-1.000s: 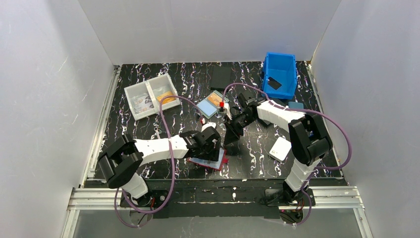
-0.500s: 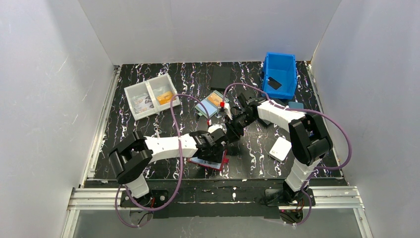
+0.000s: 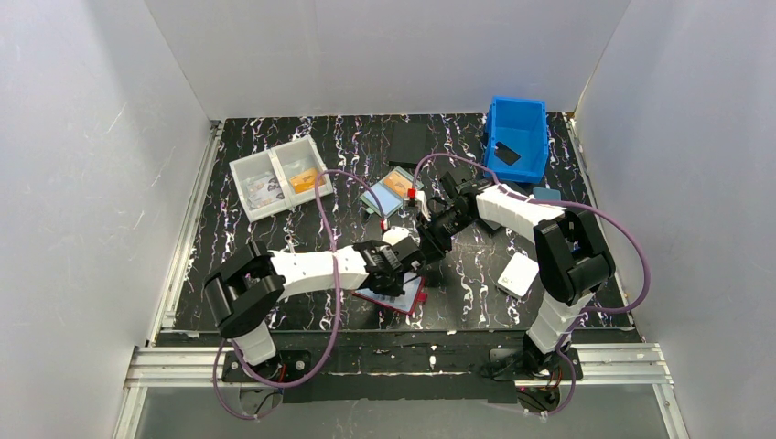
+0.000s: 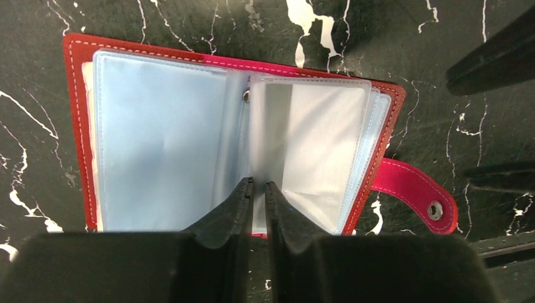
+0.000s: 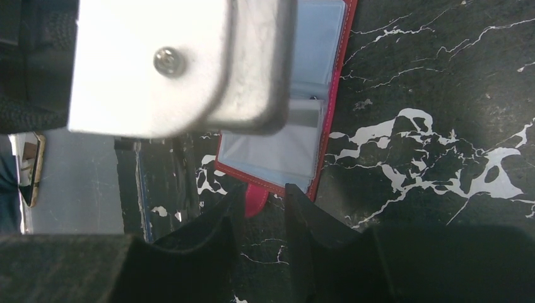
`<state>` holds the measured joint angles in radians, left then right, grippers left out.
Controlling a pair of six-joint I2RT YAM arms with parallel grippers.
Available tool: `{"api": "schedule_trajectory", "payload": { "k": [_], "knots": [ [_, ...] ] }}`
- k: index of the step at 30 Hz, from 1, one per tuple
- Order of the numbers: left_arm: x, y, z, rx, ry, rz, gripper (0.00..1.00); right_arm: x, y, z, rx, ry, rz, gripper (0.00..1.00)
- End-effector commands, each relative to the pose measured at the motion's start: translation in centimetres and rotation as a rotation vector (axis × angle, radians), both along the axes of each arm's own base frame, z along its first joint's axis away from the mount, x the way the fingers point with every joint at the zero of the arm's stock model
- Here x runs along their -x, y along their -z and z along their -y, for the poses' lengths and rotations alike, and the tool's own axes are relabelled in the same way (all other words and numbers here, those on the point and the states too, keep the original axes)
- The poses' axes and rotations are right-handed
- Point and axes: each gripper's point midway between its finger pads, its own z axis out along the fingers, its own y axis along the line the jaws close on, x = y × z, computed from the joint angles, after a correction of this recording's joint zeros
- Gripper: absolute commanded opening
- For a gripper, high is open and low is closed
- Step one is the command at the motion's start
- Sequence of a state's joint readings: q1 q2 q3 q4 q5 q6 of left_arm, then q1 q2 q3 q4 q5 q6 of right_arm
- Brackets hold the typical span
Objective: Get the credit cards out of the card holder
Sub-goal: Remove the credit card from the card holder.
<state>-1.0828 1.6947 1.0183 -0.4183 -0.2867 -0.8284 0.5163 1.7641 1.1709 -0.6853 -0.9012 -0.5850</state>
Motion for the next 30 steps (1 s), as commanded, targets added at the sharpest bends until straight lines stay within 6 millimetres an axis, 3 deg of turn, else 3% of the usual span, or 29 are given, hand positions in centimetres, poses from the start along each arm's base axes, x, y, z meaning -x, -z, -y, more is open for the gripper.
{"api": "schedule_trajectory", "payload": {
  "k": [1,2,8,15,20,27,30],
  "knots": [
    [1.3,1.6,-2.2,-0.032,-0.023,-0.033,0.05,-0.3,-1.3,-0.4,-0.042,-0.016,0.010,0.38],
    [1.3,1.9,-2.2,-0.010,-0.032,-0.039,0.00,-0.2,-1.2,-0.3,-0.041,-0.017,0.008,0.38],
    [1.5,2.9,-2.3,0.137,-0.084,-0.085,0.00,0.5,-0.3,0.0,-0.029,-0.054,-0.012,0.39],
    [1.2,2.8,-1.9,0.350,-0.151,-0.117,0.00,1.4,0.9,-0.1,-0.006,-0.106,0.002,0.51],
    [1.3,2.8,-2.3,0.397,-0.179,-0.131,0.00,1.7,0.4,-1.1,-0.044,-0.055,-0.056,0.55],
    [1.1,2.1,-3.0,0.484,-0.235,-0.130,0.00,0.9,1.3,-1.5,0.008,0.032,-0.076,0.60],
    [1.1,2.1,-3.5,0.555,-0.280,-0.135,0.00,-0.1,3.1,-1.4,0.086,0.123,-0.103,0.61]
  ]
}}
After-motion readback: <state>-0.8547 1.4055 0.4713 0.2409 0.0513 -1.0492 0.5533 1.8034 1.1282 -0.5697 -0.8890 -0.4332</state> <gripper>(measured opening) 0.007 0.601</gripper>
